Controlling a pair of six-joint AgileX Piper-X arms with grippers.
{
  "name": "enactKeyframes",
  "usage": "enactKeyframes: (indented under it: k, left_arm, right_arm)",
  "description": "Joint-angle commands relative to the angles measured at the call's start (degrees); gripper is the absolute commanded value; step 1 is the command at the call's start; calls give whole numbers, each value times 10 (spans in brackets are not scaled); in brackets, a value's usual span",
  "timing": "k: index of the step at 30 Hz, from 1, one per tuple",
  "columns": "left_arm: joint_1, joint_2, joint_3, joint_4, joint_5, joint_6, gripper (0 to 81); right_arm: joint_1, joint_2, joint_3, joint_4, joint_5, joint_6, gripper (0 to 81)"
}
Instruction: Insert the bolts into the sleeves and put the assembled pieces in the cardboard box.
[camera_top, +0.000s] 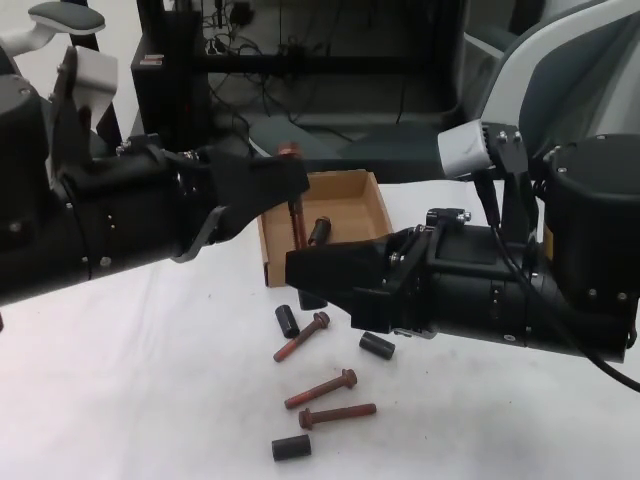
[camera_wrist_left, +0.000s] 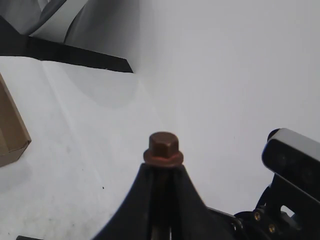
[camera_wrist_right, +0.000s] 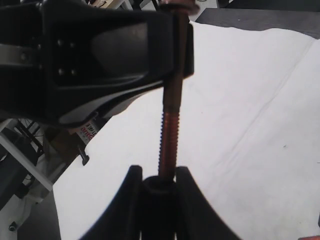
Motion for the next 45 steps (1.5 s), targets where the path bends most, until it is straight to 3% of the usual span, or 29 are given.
enactKeyframes:
  k: [1,21,30,36,45]
  left_arm:
    - [-2,-3,-6,-7,-4,1,17]
    - [-2,-3,-5,-7,11,7,17]
    - [-35,-3,-5,-7,12,1,17]
    - [-35,-3,-5,-7,5,8,17]
    - [-35,-3,-3,54,10,16,17]
  right_arm:
    - [-2,-4,-9,-17,-4,-2,6]
    - [-8,-4,-9,-23,11,3,6]
    - [-9,-4,-9,-17,11,11,6]
    - [-9,-4,-9,-17,11,11,6]
    - [-32,-4,-18,-17,9,7,6]
